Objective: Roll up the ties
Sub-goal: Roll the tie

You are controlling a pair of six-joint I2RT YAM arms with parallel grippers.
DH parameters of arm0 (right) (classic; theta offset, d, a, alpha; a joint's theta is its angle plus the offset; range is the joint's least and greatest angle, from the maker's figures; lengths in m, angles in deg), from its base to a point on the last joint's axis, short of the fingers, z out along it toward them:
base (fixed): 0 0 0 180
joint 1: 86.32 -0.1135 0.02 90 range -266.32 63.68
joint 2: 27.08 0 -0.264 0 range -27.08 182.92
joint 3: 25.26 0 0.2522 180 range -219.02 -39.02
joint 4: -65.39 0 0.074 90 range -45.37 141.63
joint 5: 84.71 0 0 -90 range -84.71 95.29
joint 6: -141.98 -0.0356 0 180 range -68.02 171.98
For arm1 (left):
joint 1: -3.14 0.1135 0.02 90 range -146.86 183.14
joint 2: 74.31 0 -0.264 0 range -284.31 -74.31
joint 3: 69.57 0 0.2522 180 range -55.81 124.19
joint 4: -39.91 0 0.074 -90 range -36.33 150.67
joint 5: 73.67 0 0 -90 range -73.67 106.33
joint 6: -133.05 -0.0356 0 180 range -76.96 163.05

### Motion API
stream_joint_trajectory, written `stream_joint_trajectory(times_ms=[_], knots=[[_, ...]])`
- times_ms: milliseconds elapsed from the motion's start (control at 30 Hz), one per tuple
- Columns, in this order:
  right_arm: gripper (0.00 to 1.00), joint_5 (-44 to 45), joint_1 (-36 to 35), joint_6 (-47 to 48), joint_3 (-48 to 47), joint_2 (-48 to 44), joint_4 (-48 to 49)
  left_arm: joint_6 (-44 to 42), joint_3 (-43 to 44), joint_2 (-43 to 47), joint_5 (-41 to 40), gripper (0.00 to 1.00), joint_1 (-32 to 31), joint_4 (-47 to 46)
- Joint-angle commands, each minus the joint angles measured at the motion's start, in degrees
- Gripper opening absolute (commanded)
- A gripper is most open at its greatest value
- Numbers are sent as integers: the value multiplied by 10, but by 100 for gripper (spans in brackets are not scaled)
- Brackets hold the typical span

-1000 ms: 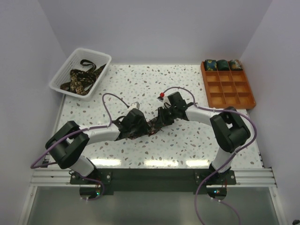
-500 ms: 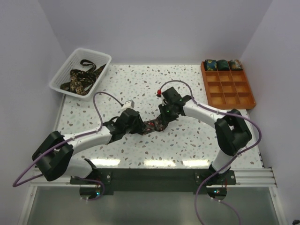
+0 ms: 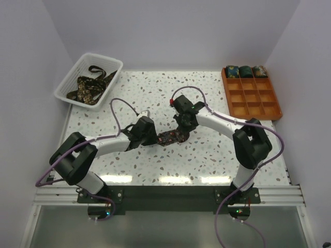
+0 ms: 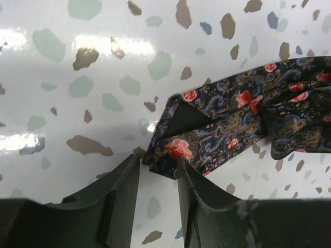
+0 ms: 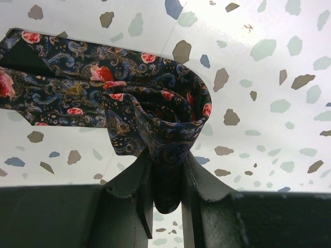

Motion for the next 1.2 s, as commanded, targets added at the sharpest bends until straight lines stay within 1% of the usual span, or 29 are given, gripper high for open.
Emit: stream_joint_trajectory(times_ms=[0,133,267,300,467,567,667,700,767,867,1033,1133,1167], knots=[[0,57,-13,11,-34,9,-34,-27,40,-20,14,40,9,-34],[0,125,-30,1,-64,26,-59,-18,47,-37,44,37,8,-44],[0,174,-50,-23,-85,45,-79,10,25,-48,77,33,7,-77],[0,184,-59,-27,-89,51,-82,23,21,-53,96,33,6,-88],[0,243,-87,-54,-119,94,-108,55,4,-63,114,31,-11,-126],[0,280,-102,-70,-135,113,-118,70,-4,-65,114,31,-16,-128],[0,309,-114,-80,-145,125,-126,83,-28,-37,86,31,-16,-128],[0,319,-121,-81,-147,128,-127,87,-33,-17,68,32,-16,-124],[1,327,-125,-88,-148,137,-128,92,-50,11,55,33,-16,-116],[4,340,-134,-93,-152,145,-131,101,-76,39,45,35,-16,-107],[10,356,-155,-104,-167,170,-142,107,-117,113,22,36,-16,-80],[12,374,-168,-113,-183,184,-159,102,-126,163,0,36,-18,-45],[15,385,-172,-119,-187,188,-169,101,-130,192,-7,37,-18,-26]])
